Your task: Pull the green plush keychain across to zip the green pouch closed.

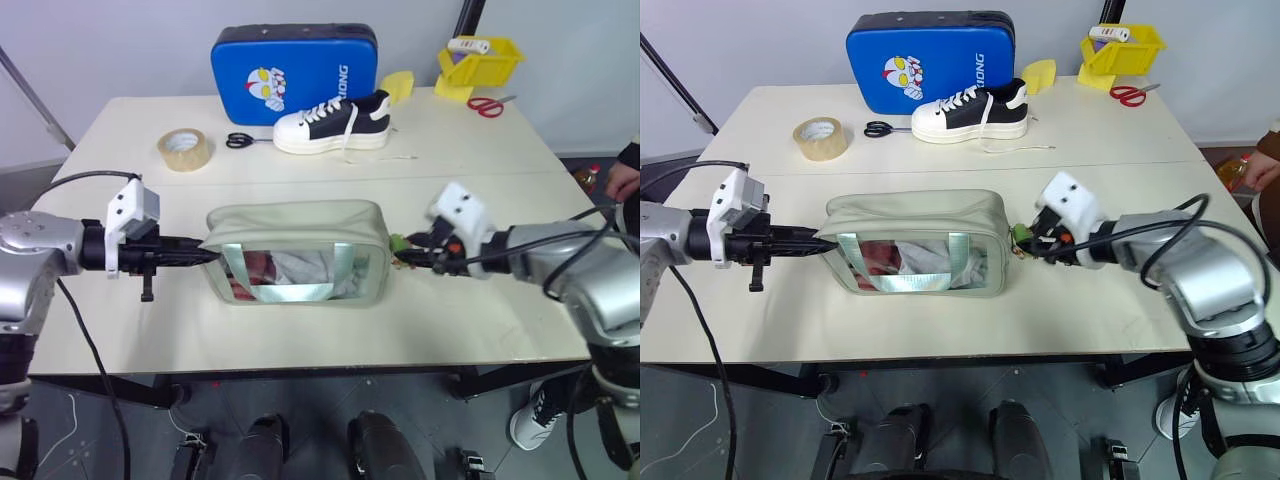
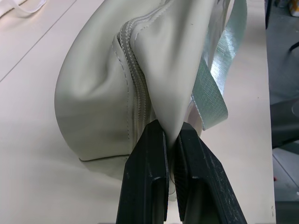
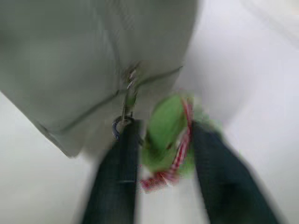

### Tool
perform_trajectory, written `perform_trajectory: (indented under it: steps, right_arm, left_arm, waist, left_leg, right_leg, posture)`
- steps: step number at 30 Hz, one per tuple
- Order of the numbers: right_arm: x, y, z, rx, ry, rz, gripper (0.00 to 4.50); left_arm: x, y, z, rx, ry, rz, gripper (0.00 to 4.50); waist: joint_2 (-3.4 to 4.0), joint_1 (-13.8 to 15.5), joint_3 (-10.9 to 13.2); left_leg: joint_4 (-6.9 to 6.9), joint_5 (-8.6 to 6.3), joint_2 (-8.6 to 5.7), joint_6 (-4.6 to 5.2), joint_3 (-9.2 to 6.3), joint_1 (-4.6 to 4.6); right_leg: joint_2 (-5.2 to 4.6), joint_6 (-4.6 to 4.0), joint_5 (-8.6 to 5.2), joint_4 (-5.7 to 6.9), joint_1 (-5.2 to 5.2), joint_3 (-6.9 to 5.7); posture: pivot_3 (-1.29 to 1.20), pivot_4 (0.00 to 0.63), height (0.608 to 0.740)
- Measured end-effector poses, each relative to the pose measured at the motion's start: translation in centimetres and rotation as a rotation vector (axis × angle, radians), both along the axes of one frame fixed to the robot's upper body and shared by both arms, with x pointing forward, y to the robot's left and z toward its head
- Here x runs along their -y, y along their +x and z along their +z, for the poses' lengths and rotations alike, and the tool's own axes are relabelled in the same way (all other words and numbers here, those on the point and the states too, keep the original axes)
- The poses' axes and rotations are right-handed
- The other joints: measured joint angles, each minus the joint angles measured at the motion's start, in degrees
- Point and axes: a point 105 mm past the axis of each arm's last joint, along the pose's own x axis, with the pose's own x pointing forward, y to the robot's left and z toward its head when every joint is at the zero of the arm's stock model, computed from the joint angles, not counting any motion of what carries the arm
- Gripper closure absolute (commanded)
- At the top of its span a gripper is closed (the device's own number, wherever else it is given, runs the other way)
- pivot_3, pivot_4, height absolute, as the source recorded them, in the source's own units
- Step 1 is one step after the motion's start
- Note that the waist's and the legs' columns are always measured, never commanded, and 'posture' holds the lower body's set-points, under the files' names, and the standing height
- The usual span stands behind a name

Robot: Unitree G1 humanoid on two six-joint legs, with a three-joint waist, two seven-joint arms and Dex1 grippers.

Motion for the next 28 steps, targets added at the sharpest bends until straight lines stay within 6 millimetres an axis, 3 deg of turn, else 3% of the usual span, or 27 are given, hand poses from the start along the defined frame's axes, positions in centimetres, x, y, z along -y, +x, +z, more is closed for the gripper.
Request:
perform_trajectory:
  steps: [3, 6, 10, 13, 17, 28]
  right_arm:
    - [1.1, -0.7, 1.3, 0.027, 0.038, 0.02, 0.05]
    - [1.4, -1.4, 1.0, 0.019, 0.07, 0.063, 0.0]
    - [2.0, -2.3, 1.7, 0.054, 0.086, 0.12, 0.0]
    - [2.2, -3.1, 3.2, 0.115, 0.101, 0.181, 0.0]
    - [2.5, -3.5, 3.0, 0.113, 0.091, 0.204, 0.0]
    - [2.7, -4.0, 3.5, 0.134, 0.063, 0.25, 0.0]
  left_arm:
    - [0.1, 0.0, 0.3, 0.0, 0.002, -0.014, 1.5]
    - [0.0, -0.1, 0.4, -0.003, 0.004, -0.021, 0.09]
    - [-0.6, 0.0, 1.1, -0.008, 0.003, -0.009, 0.09]
    - [-1.5, -0.1, 3.0, -0.001, -0.083, 0.033, 0.09]
    - [-2.3, -0.5, 5.1, 0.023, -0.19, 0.068, 0.09]
    - [-5.0, -1.4, 4.2, -0.018, -0.18, 0.179, 0.09]
  waist:
    - [-0.01, 0.1, 0.0]
    - [-0.01, 0.0, 0.0]
    - [0.0, -0.1, 0.0]
    - [-0.01, -0.1, 0.0]
    - [-0.01, 0.0, 0.0]
    - [0.0, 0.0, 0.0]
  left_leg:
    - [-0.01, 0.0, 0.0, 0.0, -0.01, -0.01]
    - [0.0, 0.0, 0.0, 0.01, 0.01, 0.0]
    - [-0.01, 0.0, 0.01, 0.01, 0.02, 0.0]
    - [-0.01, -0.01, 0.02, 0.01, 0.02, 0.0]
    - [0.01, 0.0, 0.02, 0.01, 0.01, 0.01]
    - [0.0, 0.0, 0.02, 0.0, 0.02, 0.02]
  right_leg:
    - [0.0, 0.0, 0.0, -0.04, 0.02, -0.04]
    - [0.0, 0.0, 0.0, -0.04, 0.02, -0.02]
    - [0.02, 0.0, 0.0, -0.03, 0.01, -0.02]
    - [0.03, 0.0, 0.0, -0.03, 0.02, -0.03]
    - [0.01, 0.0, 0.0, -0.03, 0.04, -0.03]
    - [-0.01, 0.0, 0.0, -0.04, 0.04, -0.01]
  posture:
    - [0.0, 0.15, 0.739]
    - [0.0, 0.15, 0.739]
    - [0.0, 0.15, 0.739]
    - [0.0, 0.15, 0.739]
    - [0.0, 0.15, 0.739]
    - [0.0, 0.15, 0.739]
